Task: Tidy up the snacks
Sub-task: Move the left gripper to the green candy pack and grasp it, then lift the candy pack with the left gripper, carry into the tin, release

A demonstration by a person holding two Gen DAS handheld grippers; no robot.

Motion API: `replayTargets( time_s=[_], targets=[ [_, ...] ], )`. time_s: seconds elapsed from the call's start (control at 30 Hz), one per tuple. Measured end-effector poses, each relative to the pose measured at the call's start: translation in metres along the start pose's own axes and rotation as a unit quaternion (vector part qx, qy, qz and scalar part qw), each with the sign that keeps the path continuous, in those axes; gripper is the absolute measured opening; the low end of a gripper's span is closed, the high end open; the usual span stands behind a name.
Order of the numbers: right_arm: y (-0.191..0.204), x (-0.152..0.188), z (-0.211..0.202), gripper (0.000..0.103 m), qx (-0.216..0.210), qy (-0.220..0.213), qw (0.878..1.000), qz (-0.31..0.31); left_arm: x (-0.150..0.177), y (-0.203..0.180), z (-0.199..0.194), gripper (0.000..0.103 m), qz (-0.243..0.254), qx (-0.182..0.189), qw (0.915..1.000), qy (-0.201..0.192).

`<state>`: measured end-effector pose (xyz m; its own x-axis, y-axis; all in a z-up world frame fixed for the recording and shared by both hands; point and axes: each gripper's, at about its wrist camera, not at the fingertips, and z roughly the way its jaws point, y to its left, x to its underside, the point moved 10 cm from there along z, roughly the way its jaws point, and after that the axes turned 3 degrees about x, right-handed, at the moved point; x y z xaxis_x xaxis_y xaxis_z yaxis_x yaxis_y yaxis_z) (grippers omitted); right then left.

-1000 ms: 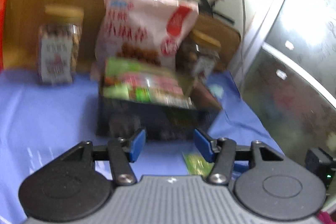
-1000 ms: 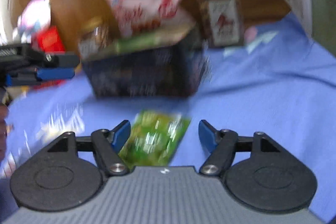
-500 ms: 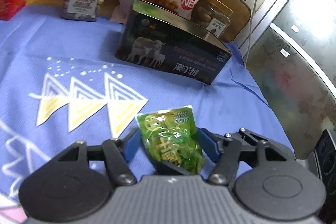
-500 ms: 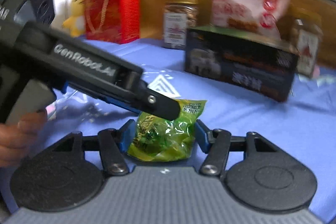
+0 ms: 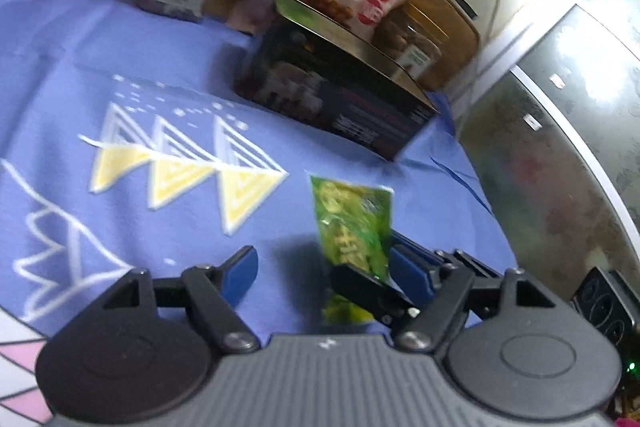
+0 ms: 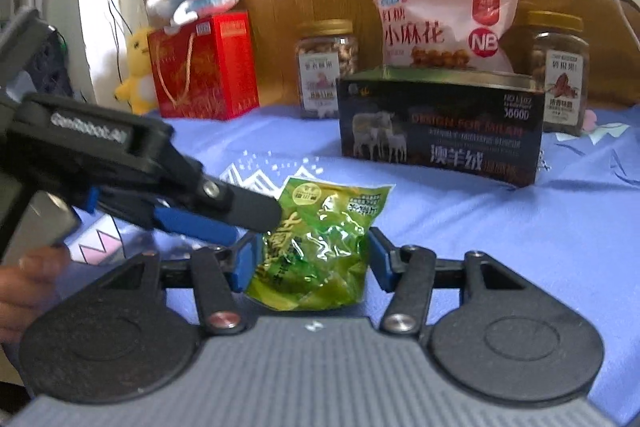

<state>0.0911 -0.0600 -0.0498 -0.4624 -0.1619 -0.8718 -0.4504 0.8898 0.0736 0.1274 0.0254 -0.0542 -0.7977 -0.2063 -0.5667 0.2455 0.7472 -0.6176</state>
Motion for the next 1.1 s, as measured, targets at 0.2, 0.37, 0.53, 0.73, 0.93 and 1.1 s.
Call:
replayTargets(
  time_s=[0.2,0.37,0.53,0.73,0.93,1.1],
  targets=[
    [0.008,-0.001,-0.004,0.06,-0.029,-0.005,1.0,-0.009,0.009,-0.016,0.021,0.042,0.027,-0.002,0.9992,0.029],
    [0.003,0.003,0.003,0.072,-0.03,0.02,0.999,0.005,0.008,-0.011,0.022,0.027,0.02,-0.006,0.9995,0.025],
    [0.007,0.015,0.005,0.099,-0.055,0.067,0.996,0.002,0.005,-0.001,0.021,0.025,-0.013,0.014,0.9994,0.029],
    [0.021,0.023,0.0,0.069,-0.034,0.069,0.995,-0.07,0.005,0.0,0.022,0.024,-0.014,0.019,0.9993,0.027],
    [0.013,0.021,-0.003,0.025,-0.017,0.054,0.996,-0.075,0.002,-0.003,0.018,0.023,-0.006,0.015,0.9996,0.022],
    [0.01,0.019,-0.002,0.024,-0.021,0.05,0.997,-0.062,-0.001,-0.013,0.02,0.023,0.022,0.014,0.9995,0.019]
  ],
)
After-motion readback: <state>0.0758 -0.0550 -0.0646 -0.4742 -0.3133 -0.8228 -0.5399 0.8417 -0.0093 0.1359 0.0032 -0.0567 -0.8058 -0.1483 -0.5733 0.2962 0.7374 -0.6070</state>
